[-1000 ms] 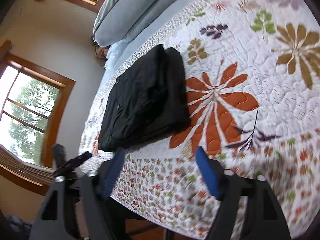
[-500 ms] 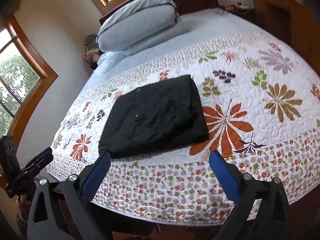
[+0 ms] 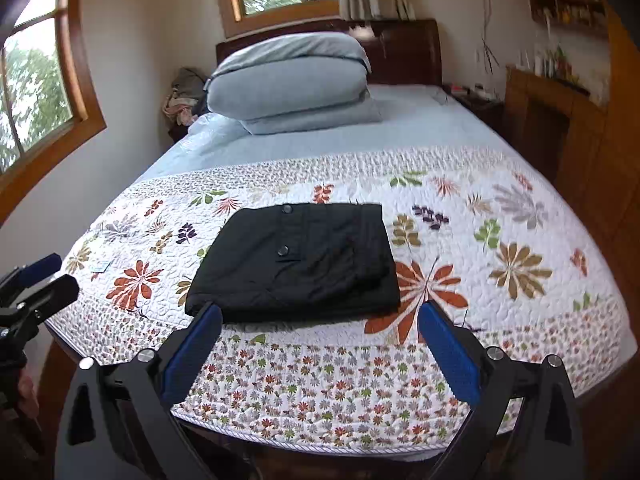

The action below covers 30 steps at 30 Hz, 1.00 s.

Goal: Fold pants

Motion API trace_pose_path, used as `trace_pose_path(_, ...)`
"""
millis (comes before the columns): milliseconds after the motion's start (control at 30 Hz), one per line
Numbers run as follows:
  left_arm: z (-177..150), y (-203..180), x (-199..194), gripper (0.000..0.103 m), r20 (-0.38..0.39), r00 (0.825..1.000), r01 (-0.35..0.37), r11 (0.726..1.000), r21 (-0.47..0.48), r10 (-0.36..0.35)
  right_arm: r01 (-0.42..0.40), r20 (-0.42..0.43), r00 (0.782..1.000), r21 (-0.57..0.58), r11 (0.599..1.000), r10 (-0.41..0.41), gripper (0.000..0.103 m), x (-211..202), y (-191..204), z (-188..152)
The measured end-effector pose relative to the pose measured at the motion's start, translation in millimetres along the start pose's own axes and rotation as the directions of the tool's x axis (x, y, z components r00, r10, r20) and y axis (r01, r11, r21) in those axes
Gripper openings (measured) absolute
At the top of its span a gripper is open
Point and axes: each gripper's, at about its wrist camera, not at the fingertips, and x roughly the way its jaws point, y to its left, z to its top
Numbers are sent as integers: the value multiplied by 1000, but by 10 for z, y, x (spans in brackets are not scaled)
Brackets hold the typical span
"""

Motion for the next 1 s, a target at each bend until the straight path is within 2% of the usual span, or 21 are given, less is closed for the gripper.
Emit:
trace_pose_path(67, 4, -6, -26, 100, -4, 1000, 26, 1000, -16, -26, 21, 9, 1000, -26, 999, -21, 99, -27, 94, -10)
trace_pose_path(267, -30, -52, -47, 100, 3, 1000, -10, 1000, 2, 10, 75, 9, 997, -19, 997, -75, 99, 4, 194, -73)
trace_pose_path(367, -49, -60, -36, 100, 1, 1000, -8, 1000, -1, 8, 117, 7, 993, -22, 993, -117, 99, 27, 202, -99)
trace_pose_path(500, -84, 2, -11, 100, 2, 1000, 4, 1000, -31, -4, 128, 13, 992, -27, 991, -128, 99, 35, 173, -120)
trace_pose_path(767, -150, 201, -13, 100, 40, 995, -86, 996, -35, 88, 135, 60, 989, -33, 990, -133, 99, -113, 71, -28)
trace_pose_path(1000, -187, 359, 33, 100, 52, 991, -121, 992, -44, 123, 125, 70, 990, -21, 992, -124, 99, -164, 12, 17)
